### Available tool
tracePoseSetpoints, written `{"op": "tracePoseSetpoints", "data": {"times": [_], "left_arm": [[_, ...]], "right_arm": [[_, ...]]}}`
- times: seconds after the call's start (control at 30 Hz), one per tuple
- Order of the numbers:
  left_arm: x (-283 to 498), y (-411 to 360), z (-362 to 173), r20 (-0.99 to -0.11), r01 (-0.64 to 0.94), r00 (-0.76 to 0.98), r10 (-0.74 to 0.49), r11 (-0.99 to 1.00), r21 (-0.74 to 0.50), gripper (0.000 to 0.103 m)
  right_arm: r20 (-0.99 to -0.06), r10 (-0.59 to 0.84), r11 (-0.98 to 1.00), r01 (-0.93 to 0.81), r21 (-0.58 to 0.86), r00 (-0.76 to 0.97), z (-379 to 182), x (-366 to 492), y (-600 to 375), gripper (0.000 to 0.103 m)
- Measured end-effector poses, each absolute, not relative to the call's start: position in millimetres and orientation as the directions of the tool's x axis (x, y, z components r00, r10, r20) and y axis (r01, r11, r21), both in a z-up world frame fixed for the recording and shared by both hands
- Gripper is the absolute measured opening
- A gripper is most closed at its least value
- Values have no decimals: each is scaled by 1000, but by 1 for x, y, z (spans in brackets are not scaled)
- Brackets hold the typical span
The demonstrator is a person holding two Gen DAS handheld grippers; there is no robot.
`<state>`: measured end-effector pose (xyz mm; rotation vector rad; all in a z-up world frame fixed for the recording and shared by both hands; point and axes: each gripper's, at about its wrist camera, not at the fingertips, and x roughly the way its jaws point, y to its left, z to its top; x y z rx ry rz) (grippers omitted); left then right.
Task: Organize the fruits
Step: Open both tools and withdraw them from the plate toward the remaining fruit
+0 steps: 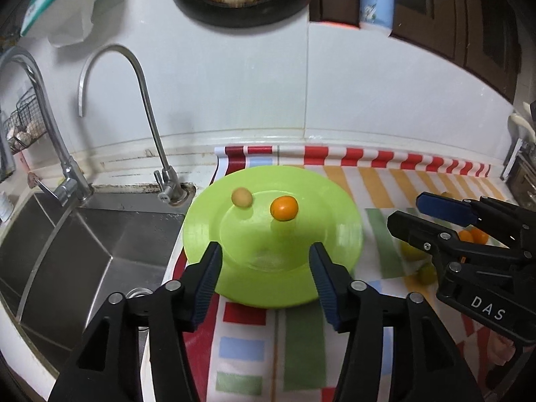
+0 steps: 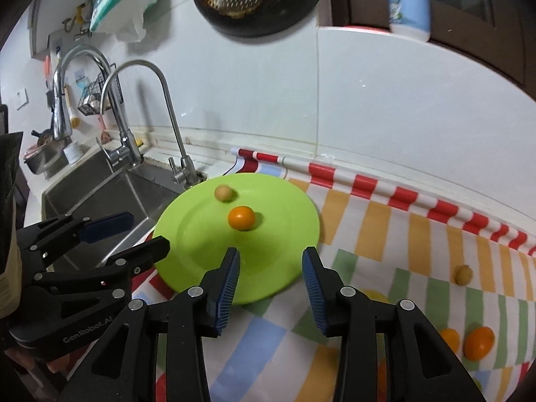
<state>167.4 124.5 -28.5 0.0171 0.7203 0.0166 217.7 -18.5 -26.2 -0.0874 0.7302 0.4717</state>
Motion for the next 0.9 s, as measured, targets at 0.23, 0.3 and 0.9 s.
{"op": "tracePoseSetpoints", "data": {"times": [0.23, 0.3, 0.9], "left_arm": [[137, 107, -7, -614, 0, 789, 5, 1000, 8, 67], [127, 100, -1, -599, 13, 801, -3, 1000, 13, 70], [85, 40, 10, -530, 153, 838, -128, 988, 3, 78]], "right_arm": [[-619, 352, 918, -389, 80, 703, -6, 187, -48, 56], [-607, 340, 924, -374, 74, 719, -1, 178, -56, 57], [-563, 216, 974, -217, 66, 798, 19, 115, -129, 62]]}}
